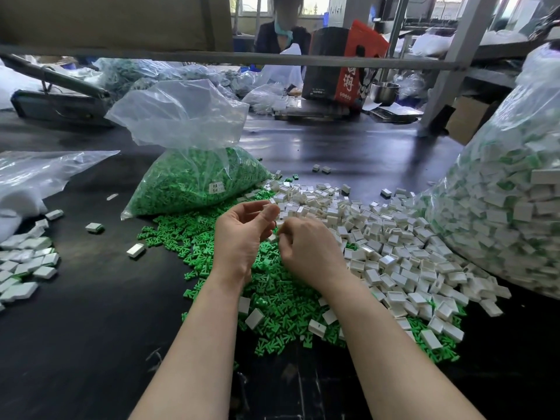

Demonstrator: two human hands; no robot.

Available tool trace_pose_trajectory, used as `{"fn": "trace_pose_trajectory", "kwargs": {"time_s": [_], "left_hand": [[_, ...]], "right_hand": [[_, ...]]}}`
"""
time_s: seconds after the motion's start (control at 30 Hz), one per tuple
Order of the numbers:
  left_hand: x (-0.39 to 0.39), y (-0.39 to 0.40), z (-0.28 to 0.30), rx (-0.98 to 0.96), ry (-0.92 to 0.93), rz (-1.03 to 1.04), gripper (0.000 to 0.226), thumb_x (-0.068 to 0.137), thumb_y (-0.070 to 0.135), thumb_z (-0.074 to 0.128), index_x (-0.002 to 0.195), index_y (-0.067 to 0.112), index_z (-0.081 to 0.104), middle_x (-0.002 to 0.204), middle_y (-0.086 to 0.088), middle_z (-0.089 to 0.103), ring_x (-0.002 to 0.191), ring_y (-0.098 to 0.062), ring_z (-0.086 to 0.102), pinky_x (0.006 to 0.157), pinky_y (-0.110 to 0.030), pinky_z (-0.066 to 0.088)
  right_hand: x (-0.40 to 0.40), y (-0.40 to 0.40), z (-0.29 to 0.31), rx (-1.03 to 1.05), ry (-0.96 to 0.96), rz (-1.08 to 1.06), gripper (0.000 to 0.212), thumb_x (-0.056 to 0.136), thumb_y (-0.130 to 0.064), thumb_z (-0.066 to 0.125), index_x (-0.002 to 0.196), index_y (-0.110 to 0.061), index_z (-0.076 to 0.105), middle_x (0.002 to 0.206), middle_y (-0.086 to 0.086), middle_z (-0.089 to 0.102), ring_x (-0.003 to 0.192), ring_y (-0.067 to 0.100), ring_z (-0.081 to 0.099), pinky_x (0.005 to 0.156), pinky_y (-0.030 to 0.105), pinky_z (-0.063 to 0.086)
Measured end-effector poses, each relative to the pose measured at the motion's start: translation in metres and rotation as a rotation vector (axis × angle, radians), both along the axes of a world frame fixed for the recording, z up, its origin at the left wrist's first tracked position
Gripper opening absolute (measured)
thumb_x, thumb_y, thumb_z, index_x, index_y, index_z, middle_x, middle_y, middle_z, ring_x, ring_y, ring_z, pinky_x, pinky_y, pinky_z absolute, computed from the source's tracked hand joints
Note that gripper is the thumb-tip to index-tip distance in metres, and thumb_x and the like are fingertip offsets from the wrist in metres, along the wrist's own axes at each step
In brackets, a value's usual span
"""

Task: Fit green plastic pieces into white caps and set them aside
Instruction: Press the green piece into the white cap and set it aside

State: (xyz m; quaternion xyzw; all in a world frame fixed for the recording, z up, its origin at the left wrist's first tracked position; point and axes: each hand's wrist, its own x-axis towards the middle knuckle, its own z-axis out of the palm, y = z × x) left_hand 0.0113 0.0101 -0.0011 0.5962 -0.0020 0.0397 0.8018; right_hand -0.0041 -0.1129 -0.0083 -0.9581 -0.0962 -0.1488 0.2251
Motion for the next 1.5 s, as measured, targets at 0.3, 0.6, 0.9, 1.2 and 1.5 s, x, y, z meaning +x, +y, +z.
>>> {"fn": "trace_pose_trajectory", "kwargs": {"time_s": [0.3, 0.6, 0.9, 1.2, 1.5], "left_hand": [[-0.001, -0.007, -0.003, 0.144, -0.074, -0.027, 0.029, 0.061, 0.016, 0.084, 0.081, 0.006, 0.065, 0.073, -0.003, 0.068, 0.061, -0.007, 0.063, 0.06, -0.019, 0.053], [-0.003, -0.013, 0.0, 0.092, -0.085, -0.076, 0.034, 0.057, 0.019, 0.081, 0.087, 0.007, 0.071, 0.075, -0.003, 0.073, 0.065, -0.011, 0.069, 0.06, -0.018, 0.053], [0.0, -0.016, -0.006, 0.098, -0.069, -0.085, 0.021, 0.074, 0.005, 0.078, 0.094, 0.005, 0.073, 0.085, -0.005, 0.075, 0.072, -0.012, 0.07, 0.064, -0.019, 0.054], [-0.001, -0.019, -0.004, 0.106, -0.075, -0.105, 0.014, 0.081, 0.001, 0.073, 0.093, 0.009, 0.073, 0.085, -0.002, 0.075, 0.076, -0.009, 0.069, 0.068, -0.02, 0.056], [0.0, -0.018, -0.005, 0.107, -0.043, -0.101, 0.016, 0.082, 0.004, 0.073, 0.099, 0.006, 0.072, 0.088, -0.006, 0.075, 0.074, -0.01, 0.07, 0.065, -0.017, 0.053]], "right_hand": [[0.005, -0.015, 0.002, 0.543, 0.024, -0.132, 0.008, 0.089, -0.011, 0.061, 0.085, -0.016, 0.066, 0.075, -0.002, 0.068, 0.069, 0.013, 0.065, 0.064, 0.024, 0.054], [0.01, -0.023, 0.002, 0.761, 0.054, -0.151, 0.007, 0.092, -0.008, 0.057, 0.094, -0.014, 0.061, 0.086, 0.01, 0.069, 0.072, 0.019, 0.063, 0.059, 0.024, 0.048], [0.011, -0.028, 0.001, 0.908, -0.007, -0.137, 0.011, 0.091, -0.007, 0.065, 0.096, -0.017, 0.063, 0.087, 0.006, 0.074, 0.078, 0.014, 0.071, 0.076, 0.031, 0.058], [0.012, -0.028, 0.002, 0.888, -0.003, -0.134, 0.018, 0.09, -0.01, 0.067, 0.084, -0.026, 0.061, 0.086, 0.007, 0.071, 0.08, 0.023, 0.069, 0.072, 0.037, 0.057], [0.014, -0.031, 0.002, 0.899, -0.08, -0.154, 0.015, 0.09, -0.01, 0.068, 0.085, -0.024, 0.063, 0.082, -0.007, 0.065, 0.077, 0.005, 0.061, 0.071, 0.017, 0.049]]}}
